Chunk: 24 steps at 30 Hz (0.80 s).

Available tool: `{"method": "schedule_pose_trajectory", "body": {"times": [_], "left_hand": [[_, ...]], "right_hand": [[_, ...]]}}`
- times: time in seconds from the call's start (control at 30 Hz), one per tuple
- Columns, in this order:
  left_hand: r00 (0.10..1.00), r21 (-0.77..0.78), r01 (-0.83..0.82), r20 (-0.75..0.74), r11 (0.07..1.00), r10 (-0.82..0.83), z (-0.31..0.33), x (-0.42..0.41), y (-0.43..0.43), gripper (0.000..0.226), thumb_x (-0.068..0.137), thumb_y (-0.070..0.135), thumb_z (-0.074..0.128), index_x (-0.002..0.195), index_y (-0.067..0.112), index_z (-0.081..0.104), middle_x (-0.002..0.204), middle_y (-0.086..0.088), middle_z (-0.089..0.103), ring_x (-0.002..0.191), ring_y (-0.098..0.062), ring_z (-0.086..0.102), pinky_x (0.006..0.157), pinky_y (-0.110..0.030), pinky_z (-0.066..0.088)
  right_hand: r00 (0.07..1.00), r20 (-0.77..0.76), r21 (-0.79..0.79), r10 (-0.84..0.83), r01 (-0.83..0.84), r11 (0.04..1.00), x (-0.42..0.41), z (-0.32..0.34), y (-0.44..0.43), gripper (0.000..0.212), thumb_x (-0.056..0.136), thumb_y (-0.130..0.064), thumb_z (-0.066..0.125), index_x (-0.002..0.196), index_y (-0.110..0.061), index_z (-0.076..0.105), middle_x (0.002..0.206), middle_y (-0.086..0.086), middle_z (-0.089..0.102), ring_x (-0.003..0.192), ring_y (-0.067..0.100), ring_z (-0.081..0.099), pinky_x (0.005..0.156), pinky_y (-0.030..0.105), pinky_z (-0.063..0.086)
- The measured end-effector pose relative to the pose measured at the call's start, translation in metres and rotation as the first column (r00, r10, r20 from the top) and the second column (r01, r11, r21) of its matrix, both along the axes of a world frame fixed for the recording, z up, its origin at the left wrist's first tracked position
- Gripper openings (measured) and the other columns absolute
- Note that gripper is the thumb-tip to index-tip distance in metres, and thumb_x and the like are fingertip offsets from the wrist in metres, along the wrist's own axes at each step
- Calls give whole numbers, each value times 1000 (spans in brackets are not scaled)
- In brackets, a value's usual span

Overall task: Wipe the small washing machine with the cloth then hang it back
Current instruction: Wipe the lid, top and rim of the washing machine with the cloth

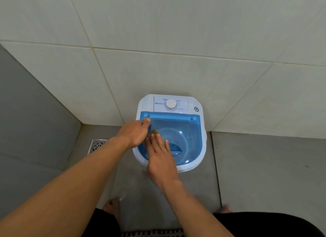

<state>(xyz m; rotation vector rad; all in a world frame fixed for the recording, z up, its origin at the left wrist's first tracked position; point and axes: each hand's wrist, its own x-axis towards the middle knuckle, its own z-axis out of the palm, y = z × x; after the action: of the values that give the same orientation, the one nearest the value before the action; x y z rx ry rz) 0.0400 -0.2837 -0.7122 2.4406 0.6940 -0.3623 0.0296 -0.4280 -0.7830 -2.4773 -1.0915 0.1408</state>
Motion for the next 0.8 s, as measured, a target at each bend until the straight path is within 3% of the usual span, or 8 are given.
{"method": "schedule_pose_trajectory", "body": {"times": [0.1,0.27,0.4,0.47,0.6,0.7,0.73,0.8], "left_hand": [[998,26,40,-38,999,-39,-2,-7,-11,57,104,40,11,115,6,55,114,-21,63,98,-34,57,91,-45,44],[996,88,77,-41,993,-74,-10,-11,-7,55,103,43,15,145,14,38,149,-12,43,128,-35,46,105,-42,36],[985,151,173,-32,973,-170,-22,-19,-8,54,104,40,19,152,16,25,162,-4,17,144,-26,28,114,-44,23],[977,162,211,-34,964,-208,-28,-20,-8,55,104,38,21,154,15,21,163,-5,8,148,-22,15,117,-48,15],[974,165,226,-27,960,-225,-38,-25,-6,59,102,36,31,155,14,16,164,-8,2,150,-22,4,120,-50,8],[965,194,250,25,948,-260,-38,-30,-9,65,97,34,41,154,15,18,163,-10,6,150,-24,5,120,-50,11],[964,171,249,52,953,-261,-37,-31,-12,66,94,31,45,154,17,20,163,-8,8,150,-23,6,121,-48,11],[966,75,217,126,973,-225,-30,-34,-23,69,88,26,54,152,23,28,162,-3,18,149,-19,13,121,-42,15]], "right_hand": [[990,8,-46,140,-140,989,-18,-5,-20,82,72,-7,53,150,-12,28,157,8,29,149,23,12,120,49,10],[949,36,-43,313,-312,949,-7,-6,-65,80,74,-5,51,150,-16,30,160,3,22,150,19,5,122,41,0],[994,-82,115,71,-62,991,1,-12,-75,75,75,11,53,144,-14,40,155,5,28,147,23,16,120,39,17],[994,-95,144,-52,65,987,4,-7,-70,65,76,11,55,136,-13,51,144,3,44,141,21,28,117,42,28],[978,-73,176,-193,203,963,13,5,-59,58,71,9,53,120,-20,67,117,-8,67,106,19,48,93,35,46],[907,-344,233,-242,332,914,23,25,-56,57,76,14,48,115,-23,69,107,-11,67,97,8,56,91,18,47],[840,-477,250,-257,410,877,26,33,-56,53,81,12,46,111,-24,70,101,-11,67,87,0,59,82,14,49],[654,-720,281,-232,580,765,29,48,-54,46,90,8,42,102,-28,69,89,-3,68,61,1,61,58,19,50]]}}
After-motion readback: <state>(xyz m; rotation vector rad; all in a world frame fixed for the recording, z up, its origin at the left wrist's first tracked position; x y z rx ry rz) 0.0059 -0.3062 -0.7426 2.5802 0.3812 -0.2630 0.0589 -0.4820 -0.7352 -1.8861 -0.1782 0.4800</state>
